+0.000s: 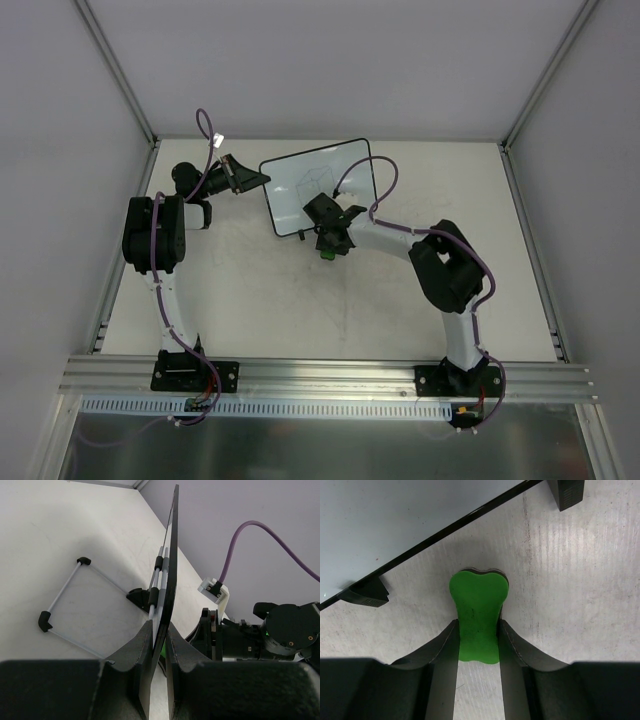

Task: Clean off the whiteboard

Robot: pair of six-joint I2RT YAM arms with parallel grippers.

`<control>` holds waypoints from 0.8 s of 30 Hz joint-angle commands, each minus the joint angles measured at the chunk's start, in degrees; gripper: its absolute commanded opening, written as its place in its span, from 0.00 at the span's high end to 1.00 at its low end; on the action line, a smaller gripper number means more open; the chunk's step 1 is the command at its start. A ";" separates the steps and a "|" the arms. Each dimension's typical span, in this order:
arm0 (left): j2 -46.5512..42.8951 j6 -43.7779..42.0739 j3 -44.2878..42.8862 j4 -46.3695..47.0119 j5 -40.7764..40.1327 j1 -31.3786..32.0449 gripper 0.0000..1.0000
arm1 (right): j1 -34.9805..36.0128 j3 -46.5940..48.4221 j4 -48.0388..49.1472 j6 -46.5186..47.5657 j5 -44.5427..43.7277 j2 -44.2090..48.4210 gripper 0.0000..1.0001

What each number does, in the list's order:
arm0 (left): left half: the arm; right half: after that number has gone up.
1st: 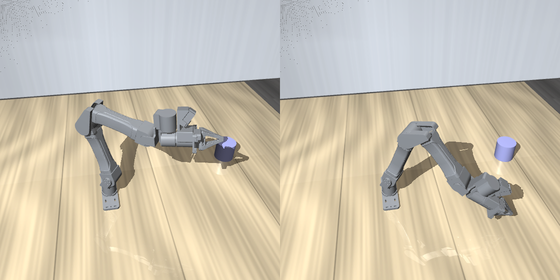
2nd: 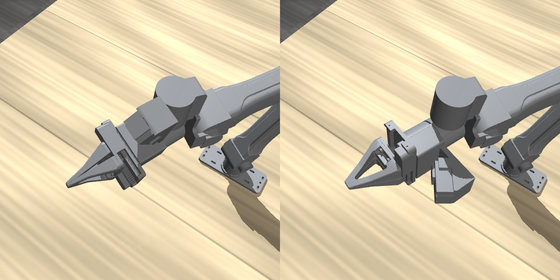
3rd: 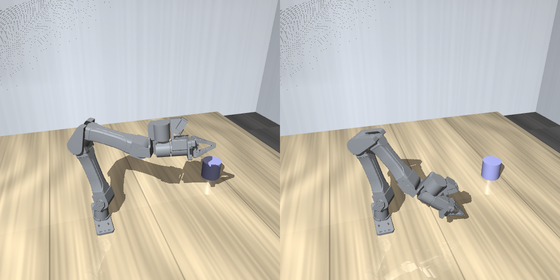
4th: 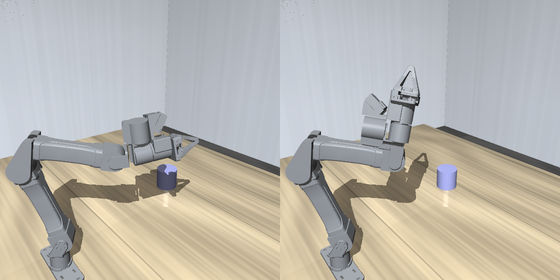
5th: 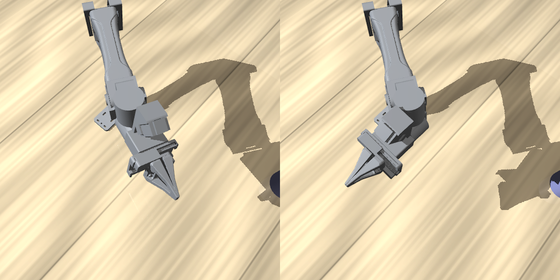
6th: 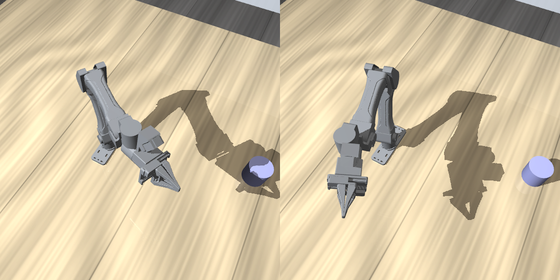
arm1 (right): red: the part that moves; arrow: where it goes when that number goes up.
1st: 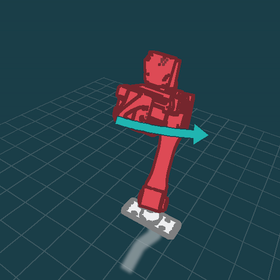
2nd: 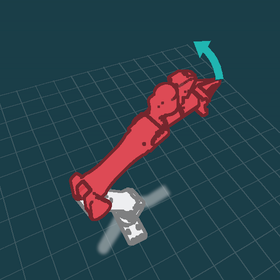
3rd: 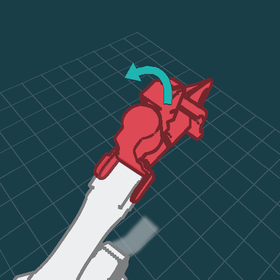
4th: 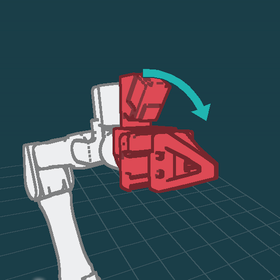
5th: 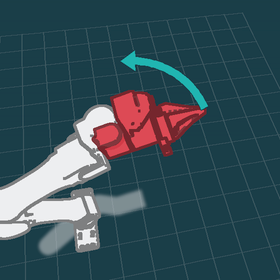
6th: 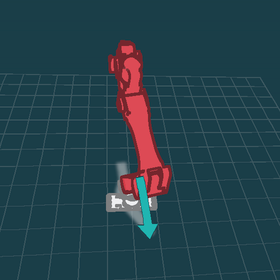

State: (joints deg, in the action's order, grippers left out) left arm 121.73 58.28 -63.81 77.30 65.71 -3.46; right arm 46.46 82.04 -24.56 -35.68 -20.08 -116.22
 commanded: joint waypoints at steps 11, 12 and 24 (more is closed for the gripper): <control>-2.46 0.61 0.97 19.03 4.69 -0.58 1.00 | -0.67 3.90 0.30 15.37 -2.16 8.38 1.00; -2.46 0.52 0.97 19.03 4.86 -0.58 1.00 | -0.67 5.22 0.30 17.90 -2.16 8.21 1.00; -2.46 0.52 1.15 19.03 5.13 -0.40 1.00 | -6.28 25.62 0.74 28.48 8.81 -1.72 1.00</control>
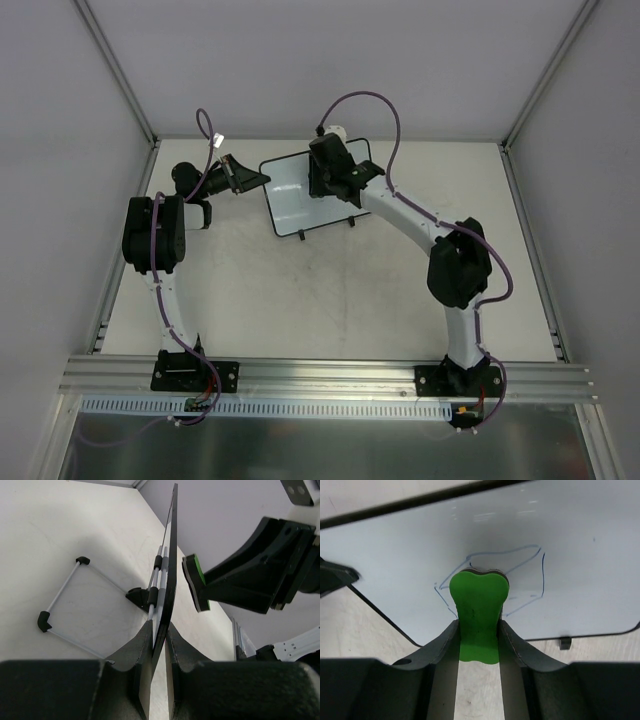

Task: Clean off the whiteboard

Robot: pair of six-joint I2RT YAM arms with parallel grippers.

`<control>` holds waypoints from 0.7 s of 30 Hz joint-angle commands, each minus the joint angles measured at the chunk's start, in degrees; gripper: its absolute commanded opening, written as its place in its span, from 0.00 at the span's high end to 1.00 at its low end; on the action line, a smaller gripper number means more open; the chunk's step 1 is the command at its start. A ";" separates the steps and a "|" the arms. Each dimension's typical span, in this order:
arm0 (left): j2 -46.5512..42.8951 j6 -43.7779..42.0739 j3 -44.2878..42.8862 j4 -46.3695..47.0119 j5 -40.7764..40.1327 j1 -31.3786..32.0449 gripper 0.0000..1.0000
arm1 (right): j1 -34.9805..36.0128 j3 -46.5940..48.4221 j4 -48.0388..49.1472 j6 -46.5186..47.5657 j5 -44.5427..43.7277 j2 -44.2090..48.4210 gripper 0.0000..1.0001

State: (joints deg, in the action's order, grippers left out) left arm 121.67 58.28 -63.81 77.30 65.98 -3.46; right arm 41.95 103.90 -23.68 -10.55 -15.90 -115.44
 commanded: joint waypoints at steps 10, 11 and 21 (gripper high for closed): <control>-3.63 -0.27 2.02 19.03 5.39 -0.14 1.00 | -5.22 12.56 -0.31 4.57 10.97 -7.70 1.00; -3.72 -0.27 2.11 19.03 5.39 -0.05 1.00 | -5.30 12.99 -0.31 4.74 11.24 -7.96 1.00; -4.33 -0.89 2.29 19.03 5.74 0.21 1.00 | -3.90 10.45 -0.22 3.52 12.74 -7.26 1.00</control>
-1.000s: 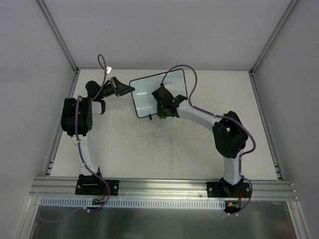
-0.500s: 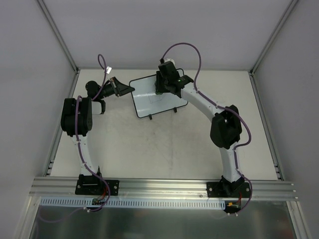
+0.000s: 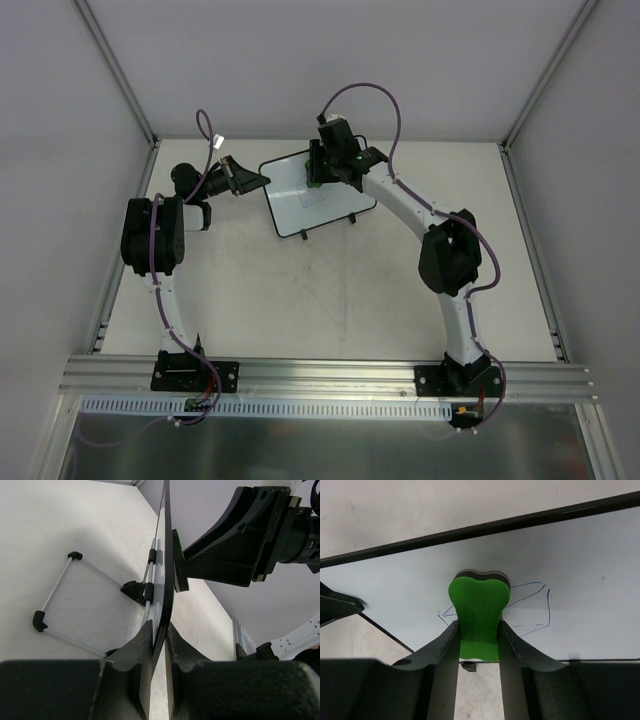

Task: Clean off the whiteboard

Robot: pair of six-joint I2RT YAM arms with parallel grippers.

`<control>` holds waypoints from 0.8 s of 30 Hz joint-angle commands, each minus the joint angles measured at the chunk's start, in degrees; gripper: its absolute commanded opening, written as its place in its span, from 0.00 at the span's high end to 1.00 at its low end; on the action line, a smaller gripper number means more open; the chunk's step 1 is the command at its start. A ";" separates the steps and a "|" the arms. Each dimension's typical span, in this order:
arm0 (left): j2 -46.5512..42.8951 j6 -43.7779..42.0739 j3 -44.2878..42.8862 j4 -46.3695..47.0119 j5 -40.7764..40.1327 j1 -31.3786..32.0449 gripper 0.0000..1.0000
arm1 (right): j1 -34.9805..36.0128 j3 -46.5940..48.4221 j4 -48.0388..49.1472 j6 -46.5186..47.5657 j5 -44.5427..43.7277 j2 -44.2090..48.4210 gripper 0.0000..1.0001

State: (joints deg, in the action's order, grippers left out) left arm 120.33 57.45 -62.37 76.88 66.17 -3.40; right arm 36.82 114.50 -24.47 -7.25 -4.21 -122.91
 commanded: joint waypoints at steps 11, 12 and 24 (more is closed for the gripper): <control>-3.09 -0.23 0.93 19.45 5.72 0.23 1.00 | 5.72 -10.86 4.76 -2.95 2.18 1.71 1.00; -3.17 -0.32 0.93 19.45 5.72 0.32 1.00 | 5.90 -13.14 5.48 -3.21 2.19 2.49 1.00; -3.44 -0.23 1.02 19.45 5.99 0.32 1.00 | 5.37 -13.17 7.33 -3.83 2.18 3.65 1.00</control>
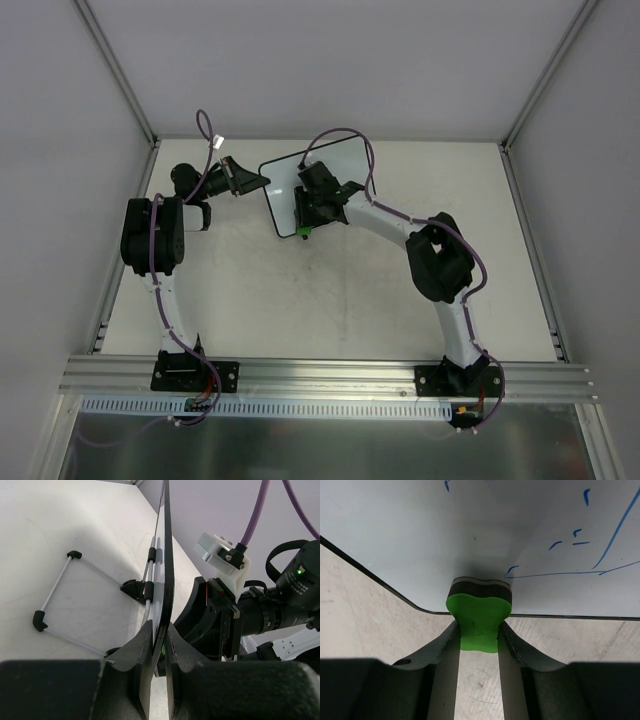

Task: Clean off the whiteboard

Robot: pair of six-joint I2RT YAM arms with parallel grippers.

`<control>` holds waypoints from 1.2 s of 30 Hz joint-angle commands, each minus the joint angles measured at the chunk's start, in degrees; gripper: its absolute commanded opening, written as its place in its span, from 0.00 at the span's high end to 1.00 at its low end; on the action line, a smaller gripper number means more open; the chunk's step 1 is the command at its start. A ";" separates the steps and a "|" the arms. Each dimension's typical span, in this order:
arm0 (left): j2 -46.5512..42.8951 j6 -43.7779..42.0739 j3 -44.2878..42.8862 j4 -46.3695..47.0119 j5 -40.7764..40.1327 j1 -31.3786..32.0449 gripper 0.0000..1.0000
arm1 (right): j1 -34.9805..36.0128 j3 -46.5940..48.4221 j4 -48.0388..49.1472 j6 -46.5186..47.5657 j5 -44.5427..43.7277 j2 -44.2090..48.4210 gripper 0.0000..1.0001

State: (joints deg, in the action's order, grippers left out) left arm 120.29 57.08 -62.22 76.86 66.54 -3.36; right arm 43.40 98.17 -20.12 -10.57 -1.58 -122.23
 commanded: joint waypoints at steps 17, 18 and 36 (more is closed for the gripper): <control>-3.66 0.40 0.60 19.47 6.85 0.81 1.00 | -4.81 15.73 0.96 -1.03 4.22 -2.48 1.00; -3.66 0.40 0.52 19.47 6.93 0.98 1.00 | -4.90 16.08 0.70 -1.03 4.22 -2.66 1.00; -4.01 0.14 0.60 19.47 6.93 0.98 1.00 | -3.14 -0.96 2.80 -0.86 -0.26 4.98 0.99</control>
State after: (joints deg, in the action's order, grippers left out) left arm 119.87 56.99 -62.19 76.75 68.16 -3.09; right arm 39.92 99.90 -18.81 -11.18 0.99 -121.23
